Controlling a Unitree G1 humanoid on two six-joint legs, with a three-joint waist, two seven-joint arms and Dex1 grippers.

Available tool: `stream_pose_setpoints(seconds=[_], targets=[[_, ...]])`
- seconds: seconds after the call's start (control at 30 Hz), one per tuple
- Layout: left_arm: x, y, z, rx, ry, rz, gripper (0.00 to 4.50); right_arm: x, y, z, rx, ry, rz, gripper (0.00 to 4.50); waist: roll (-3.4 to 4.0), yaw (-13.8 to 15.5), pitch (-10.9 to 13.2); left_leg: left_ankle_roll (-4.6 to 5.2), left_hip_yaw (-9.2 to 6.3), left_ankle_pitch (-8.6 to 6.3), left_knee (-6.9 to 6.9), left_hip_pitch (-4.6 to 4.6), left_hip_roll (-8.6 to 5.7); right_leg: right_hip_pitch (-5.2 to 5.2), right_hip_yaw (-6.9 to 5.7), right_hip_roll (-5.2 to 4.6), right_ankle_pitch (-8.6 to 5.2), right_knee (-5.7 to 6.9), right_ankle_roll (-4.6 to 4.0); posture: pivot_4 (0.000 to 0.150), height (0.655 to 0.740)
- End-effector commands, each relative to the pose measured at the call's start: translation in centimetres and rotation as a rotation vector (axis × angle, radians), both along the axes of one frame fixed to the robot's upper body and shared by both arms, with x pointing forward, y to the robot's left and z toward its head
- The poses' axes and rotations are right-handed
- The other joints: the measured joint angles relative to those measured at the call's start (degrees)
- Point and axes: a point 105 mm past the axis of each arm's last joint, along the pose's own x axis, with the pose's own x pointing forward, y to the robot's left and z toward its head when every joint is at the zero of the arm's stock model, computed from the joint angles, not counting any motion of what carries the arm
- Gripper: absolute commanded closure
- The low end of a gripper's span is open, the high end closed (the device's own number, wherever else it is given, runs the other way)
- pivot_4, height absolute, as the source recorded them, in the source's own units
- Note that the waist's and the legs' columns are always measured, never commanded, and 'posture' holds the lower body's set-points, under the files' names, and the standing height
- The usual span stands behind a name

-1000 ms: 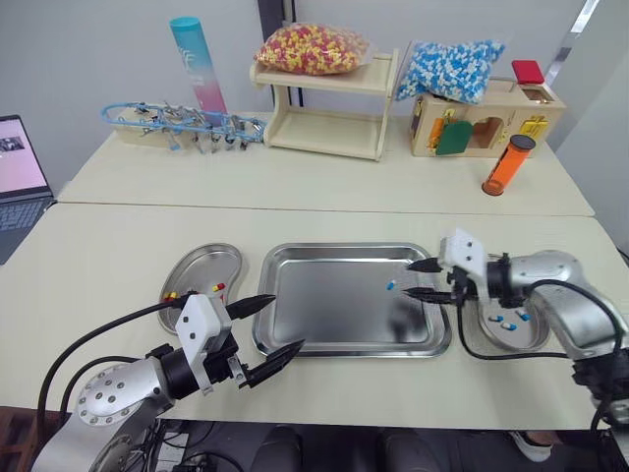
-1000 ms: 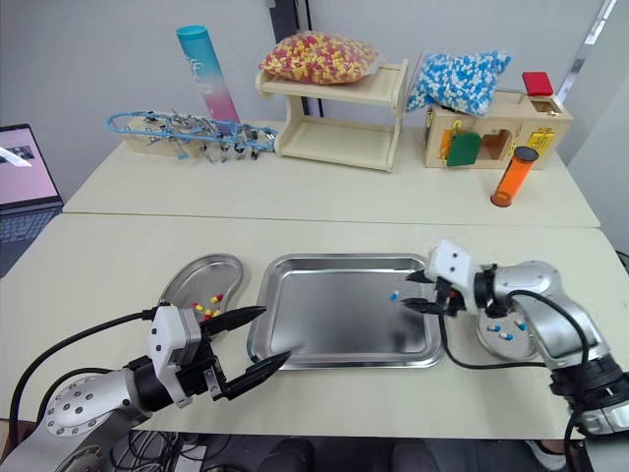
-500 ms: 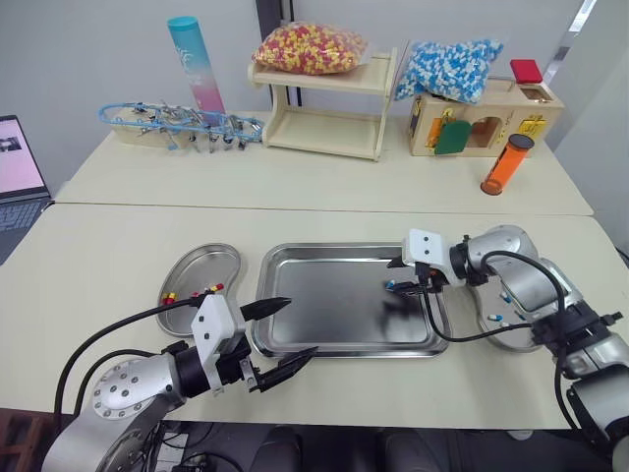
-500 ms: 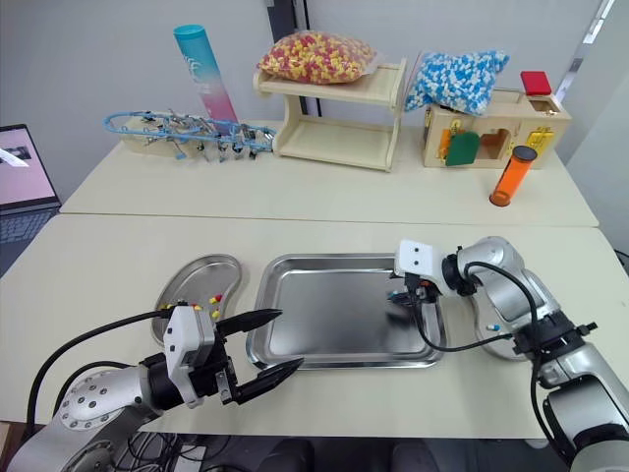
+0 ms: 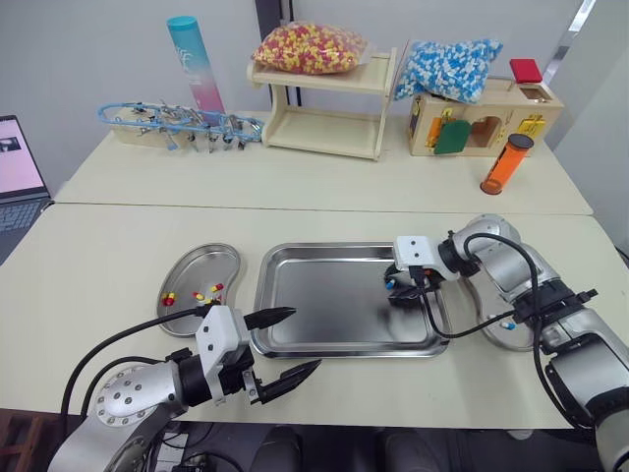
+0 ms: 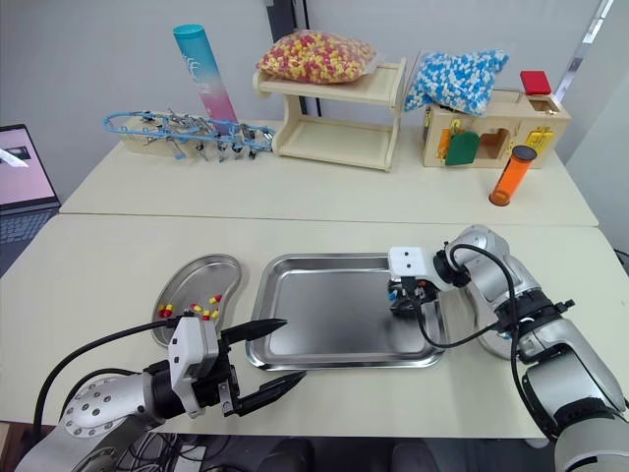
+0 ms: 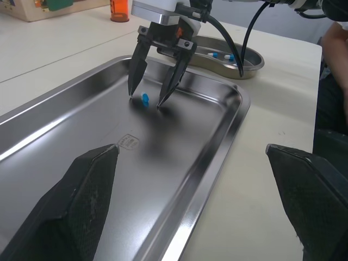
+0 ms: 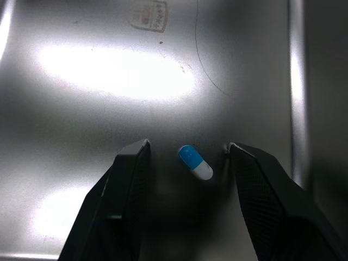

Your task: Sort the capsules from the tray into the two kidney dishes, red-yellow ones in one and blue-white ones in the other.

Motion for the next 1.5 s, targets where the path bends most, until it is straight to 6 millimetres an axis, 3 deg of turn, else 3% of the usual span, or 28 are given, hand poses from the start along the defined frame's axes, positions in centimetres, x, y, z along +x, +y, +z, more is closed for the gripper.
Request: stream_pose_setpoints(seconds=[0.03, 0.33, 1.1, 1.27, 1.5], targets=[[-0.4, -0.2, 0.3, -0.011, -0.023, -0.019, 0.0, 0.3, -0.2, 0.4, -0.02, -0.018, 0.003, 2.39, 0.0, 0.0, 0.0, 0.0, 0.0, 0.0, 0.0, 0.0, 0.0, 0.0, 0.0, 0.0, 0.0, 0.0, 0.0, 0.15, 0.74], [-0.7, 0.0, -0.5, -0.002, -0.014, -0.029, 0.0, 0.4, -0.3, 0.4, -0.039, -0.033, 0.008, 4.48, 0.01, 0.01, 0.0, 0.0, 0.0, 0.0, 0.0, 0.01, 0.0, 0.0, 0.0, 0.0, 0.0, 0.01, 0.0, 0.15, 0.74], [-0.7, -0.7, -0.4, -0.041, -0.054, -0.035, 0.0, -3.0, -0.2, 4.9, 0.113, -0.083, -0.005, 4.48, 0.02, 0.11, 0.0, 0.01, -0.01, -0.01, 0.0, -0.07, 0.0, -0.05, 0.0, 0.0, 0.0, 0.01, 0.0, 0.15, 0.74], [-0.8, -0.9, -0.3, -0.049, -0.051, -0.046, 0.0, -4.2, -2.3, 6.8, 0.171, -0.105, -0.112, 4.48, 0.01, 0.26, 0.01, 0.01, 0.0, -0.01, 0.0, -0.1, -0.01, -0.06, -0.01, 0.0, 0.0, -0.01, 0.0, 0.15, 0.74], [-0.9, -1.7, -0.2, -0.069, -0.055, -0.085, 0.0, -7.0, -7.6, 8.0, 0.189, -0.1, -0.366, 4.48, 0.01, 0.42, 0.01, 0.02, 0.02, -0.01, 0.0, -0.12, -0.01, -0.05, -0.01, 0.0, 0.0, -0.02, 0.0, 0.15, 0.74]])
